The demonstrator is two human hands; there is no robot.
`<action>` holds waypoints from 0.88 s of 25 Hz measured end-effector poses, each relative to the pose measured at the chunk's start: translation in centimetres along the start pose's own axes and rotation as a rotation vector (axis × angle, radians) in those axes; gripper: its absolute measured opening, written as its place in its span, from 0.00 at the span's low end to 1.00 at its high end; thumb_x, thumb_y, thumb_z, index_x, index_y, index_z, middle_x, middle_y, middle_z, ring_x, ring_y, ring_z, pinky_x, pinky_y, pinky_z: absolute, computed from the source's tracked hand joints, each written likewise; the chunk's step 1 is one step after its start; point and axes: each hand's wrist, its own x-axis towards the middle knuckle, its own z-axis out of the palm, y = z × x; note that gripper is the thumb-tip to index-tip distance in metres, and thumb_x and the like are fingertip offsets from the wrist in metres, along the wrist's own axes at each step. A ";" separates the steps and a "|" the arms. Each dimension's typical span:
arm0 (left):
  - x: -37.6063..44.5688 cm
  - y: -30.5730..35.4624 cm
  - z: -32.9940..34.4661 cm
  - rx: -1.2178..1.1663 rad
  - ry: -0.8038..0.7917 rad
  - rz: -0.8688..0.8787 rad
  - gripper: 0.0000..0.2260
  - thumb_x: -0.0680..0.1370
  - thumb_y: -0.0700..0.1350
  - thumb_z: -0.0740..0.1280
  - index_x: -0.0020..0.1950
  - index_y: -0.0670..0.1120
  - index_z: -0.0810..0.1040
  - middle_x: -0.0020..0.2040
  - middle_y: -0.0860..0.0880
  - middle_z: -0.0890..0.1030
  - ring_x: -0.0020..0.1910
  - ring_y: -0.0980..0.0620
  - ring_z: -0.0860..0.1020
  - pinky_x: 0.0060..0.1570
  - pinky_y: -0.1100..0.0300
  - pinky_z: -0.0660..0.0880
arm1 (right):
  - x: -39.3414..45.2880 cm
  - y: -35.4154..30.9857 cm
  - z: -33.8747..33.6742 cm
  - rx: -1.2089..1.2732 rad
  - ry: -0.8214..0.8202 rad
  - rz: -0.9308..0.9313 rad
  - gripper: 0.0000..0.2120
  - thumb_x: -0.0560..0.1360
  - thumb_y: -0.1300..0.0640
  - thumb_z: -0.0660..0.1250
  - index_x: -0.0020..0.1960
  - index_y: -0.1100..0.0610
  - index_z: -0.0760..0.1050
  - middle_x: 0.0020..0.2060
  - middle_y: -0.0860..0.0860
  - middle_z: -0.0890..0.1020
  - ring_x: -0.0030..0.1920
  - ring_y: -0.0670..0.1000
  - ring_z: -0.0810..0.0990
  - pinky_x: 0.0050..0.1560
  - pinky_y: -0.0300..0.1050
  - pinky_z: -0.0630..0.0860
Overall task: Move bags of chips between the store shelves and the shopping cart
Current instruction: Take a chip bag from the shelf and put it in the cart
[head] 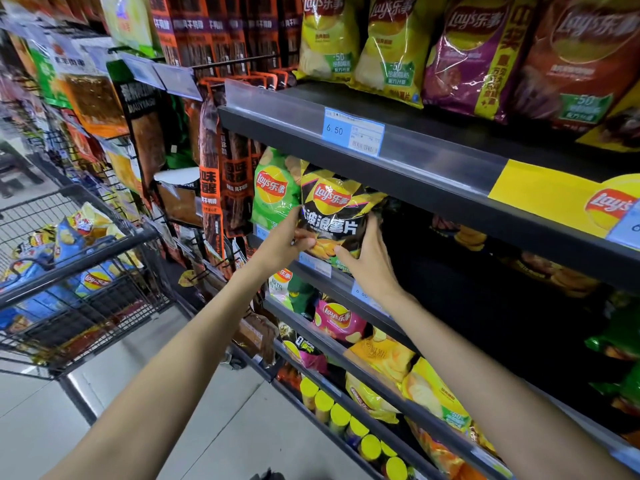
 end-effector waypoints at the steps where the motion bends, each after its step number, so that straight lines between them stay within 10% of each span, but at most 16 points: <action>1: 0.4 -0.1 0.1 0.013 0.025 -0.004 0.28 0.79 0.38 0.68 0.76 0.44 0.58 0.49 0.52 0.79 0.56 0.51 0.79 0.57 0.54 0.77 | 0.5 0.1 0.3 0.008 -0.005 0.024 0.37 0.76 0.54 0.71 0.76 0.53 0.52 0.72 0.52 0.67 0.70 0.54 0.69 0.65 0.51 0.70; 9: 3.7 0.2 1.8 0.190 -0.072 0.016 0.27 0.80 0.36 0.66 0.76 0.41 0.58 0.62 0.44 0.76 0.53 0.53 0.74 0.44 0.76 0.67 | 2.0 3.0 -0.7 0.016 -0.006 0.159 0.27 0.76 0.56 0.71 0.69 0.56 0.61 0.66 0.54 0.74 0.67 0.55 0.74 0.64 0.50 0.72; 22: 6.0 -0.3 2.1 0.215 -0.121 -0.084 0.31 0.82 0.36 0.62 0.80 0.43 0.49 0.66 0.42 0.75 0.62 0.46 0.75 0.60 0.59 0.67 | 3.9 3.0 -0.1 -0.019 0.004 0.233 0.25 0.76 0.56 0.71 0.67 0.60 0.64 0.64 0.57 0.75 0.65 0.57 0.74 0.62 0.48 0.71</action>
